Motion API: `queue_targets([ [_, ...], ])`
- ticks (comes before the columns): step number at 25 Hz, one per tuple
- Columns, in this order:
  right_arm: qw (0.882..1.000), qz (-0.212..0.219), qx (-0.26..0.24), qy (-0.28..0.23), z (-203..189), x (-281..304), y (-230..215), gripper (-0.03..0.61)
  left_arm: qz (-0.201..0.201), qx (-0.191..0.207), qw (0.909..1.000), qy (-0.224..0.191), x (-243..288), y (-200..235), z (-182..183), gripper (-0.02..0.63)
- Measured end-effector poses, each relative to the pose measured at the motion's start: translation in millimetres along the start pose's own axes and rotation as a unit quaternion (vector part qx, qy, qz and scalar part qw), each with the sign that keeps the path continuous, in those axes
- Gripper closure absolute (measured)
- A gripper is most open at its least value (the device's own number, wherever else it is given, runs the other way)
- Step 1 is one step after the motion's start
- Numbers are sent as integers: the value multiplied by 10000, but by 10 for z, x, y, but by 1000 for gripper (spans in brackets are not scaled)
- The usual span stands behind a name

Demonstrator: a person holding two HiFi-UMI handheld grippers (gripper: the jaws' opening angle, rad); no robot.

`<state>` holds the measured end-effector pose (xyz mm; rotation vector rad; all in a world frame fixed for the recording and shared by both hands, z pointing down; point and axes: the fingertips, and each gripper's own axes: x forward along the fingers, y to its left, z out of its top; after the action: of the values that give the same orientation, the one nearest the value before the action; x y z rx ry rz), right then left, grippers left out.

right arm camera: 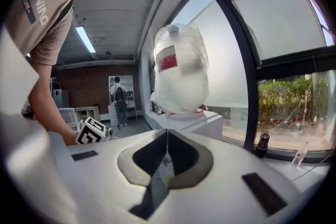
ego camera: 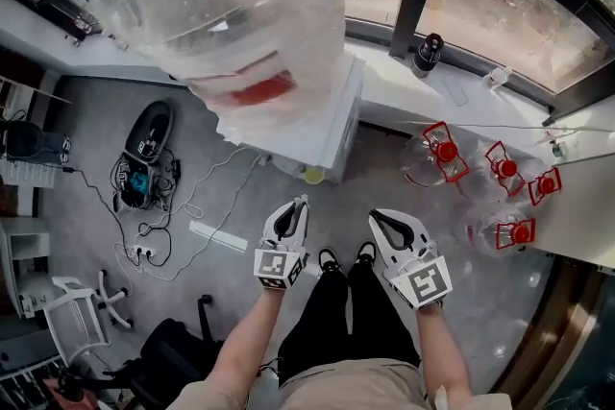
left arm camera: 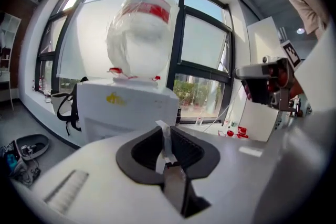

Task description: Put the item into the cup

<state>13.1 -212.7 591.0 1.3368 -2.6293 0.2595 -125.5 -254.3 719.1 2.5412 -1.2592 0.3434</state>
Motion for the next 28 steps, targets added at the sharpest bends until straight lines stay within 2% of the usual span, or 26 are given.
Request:
queue_targets([
  [6, 9996, 253, -80, -71, -631, 378, 21, 566, 161, 123, 9996, 218, 649, 210, -733, 557],
  [12, 9994, 230, 235, 75, -1321, 823, -69, 566, 243, 167, 9986, 442, 965, 356, -1152, 557],
  [22, 9971, 152, 746, 18, -1695, 969, 22, 566, 365, 231, 9936, 1044, 1309, 627, -1588, 557],
  [28, 9966, 162, 786, 175, -1856, 905, 20, 566, 431, 129, 9895, 1373, 1437, 701, -1757, 557],
])
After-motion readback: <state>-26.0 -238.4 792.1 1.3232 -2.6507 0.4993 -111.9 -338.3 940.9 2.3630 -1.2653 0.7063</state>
